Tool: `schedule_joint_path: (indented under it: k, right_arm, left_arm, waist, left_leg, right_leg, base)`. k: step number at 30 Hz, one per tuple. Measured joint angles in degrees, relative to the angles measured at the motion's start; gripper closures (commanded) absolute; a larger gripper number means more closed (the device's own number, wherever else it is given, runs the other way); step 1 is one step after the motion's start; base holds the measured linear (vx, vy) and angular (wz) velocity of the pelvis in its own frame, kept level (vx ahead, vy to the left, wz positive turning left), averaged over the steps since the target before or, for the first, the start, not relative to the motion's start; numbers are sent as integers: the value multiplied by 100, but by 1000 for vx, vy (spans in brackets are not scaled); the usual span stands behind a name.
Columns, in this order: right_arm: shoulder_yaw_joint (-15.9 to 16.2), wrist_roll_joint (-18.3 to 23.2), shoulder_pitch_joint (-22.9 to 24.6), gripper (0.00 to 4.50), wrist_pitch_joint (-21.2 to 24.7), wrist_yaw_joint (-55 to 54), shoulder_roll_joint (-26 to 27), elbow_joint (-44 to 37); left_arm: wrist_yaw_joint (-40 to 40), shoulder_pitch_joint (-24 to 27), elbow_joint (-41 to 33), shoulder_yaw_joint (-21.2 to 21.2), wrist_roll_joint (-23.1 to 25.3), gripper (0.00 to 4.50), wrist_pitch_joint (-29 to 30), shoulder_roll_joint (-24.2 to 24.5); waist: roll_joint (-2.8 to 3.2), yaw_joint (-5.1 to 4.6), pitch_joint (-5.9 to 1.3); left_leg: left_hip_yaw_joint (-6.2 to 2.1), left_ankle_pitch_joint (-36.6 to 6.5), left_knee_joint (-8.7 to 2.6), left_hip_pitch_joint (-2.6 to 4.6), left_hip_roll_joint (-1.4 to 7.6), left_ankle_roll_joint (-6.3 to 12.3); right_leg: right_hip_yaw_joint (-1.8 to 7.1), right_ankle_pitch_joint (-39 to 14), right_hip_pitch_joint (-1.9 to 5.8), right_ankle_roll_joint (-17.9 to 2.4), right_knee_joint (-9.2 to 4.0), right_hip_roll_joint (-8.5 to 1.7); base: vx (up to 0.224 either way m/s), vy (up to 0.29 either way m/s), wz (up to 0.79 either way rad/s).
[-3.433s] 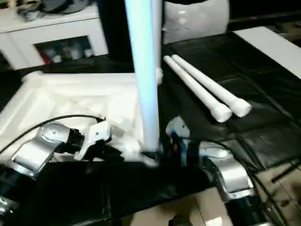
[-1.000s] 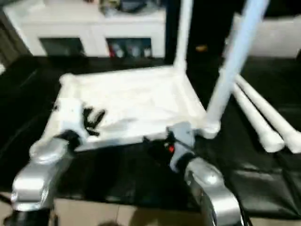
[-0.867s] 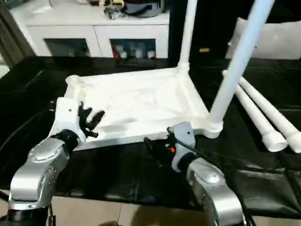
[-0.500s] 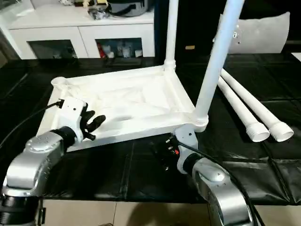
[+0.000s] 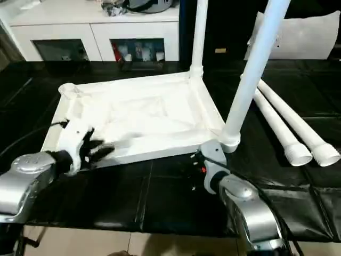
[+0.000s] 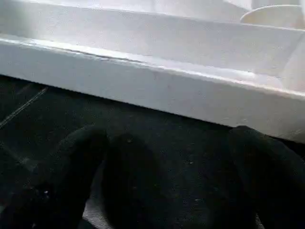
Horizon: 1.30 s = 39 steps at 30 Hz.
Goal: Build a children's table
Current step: Rotate leg to tighten, then rotate table base
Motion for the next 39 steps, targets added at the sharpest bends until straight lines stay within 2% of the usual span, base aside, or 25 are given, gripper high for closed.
schedule_joint_path:
  k: [4,11,18,23,28,34,39]
  right_arm:
    - [-24,2,-387,0,-130,-37,72,502]
    - [-23,-33,-662,0,-318,26,62,962]
    - [51,-120,-1110,0,-683,112,76,1706]
    - [66,-227,-1418,0,-924,122,174,2225]
    - [64,-316,-1802,0,-1080,104,250,2726]
    - [-6,-441,-2159,0,-1350,16,297,3292]
    - [-53,-448,-2277,0,-1530,-106,411,3426]
  left_arm:
    - [-512,-45,242,-176,-157,231,-42,234]
    - [-1028,-235,529,-414,-139,231,-362,538]
    - [-1317,-665,1466,-1097,514,231,-1279,858]
    - [-1570,-792,1558,-1284,591,231,-1378,971]
    - [-2133,-809,1355,-1436,500,231,-1331,1100]
    - [-2433,-742,854,-1619,37,231,-1011,692]
    - [-2373,-815,871,-1718,14,231,-1120,312]
  waist:
    - [-8,-35,5]
    - [-20,-55,2]
    - [-43,-66,-14]
    - [-79,-99,-27]
    - [-88,-145,-26]
    - [-121,-160,-9]
    - [-135,-157,-3]
  left_leg:
    - [5,9,-1,0,4,-14]
    - [29,13,-4,0,8,-19]
    - [54,15,-7,1,26,-22]
    - [98,15,-14,4,43,-23]
    - [127,15,-15,1,52,-22]
    - [144,15,-16,-4,61,-22]
    - [159,18,-16,1,81,-24]
  right_leg:
    - [8,17,-11,-26,1,6]
    - [28,24,-18,-36,3,8]
    - [31,38,-33,-56,4,13]
    - [34,37,-43,-56,3,16]
    - [39,41,-65,-62,1,18]
    - [37,41,-72,-63,2,23]
    - [31,41,-72,-64,9,32]
  base:
    - [0,0,0]
    - [0,0,0]
    - [0,0,0]
    - [0,0,0]
    - [0,0,0]
    - [0,0,0]
    - [0,0,0]
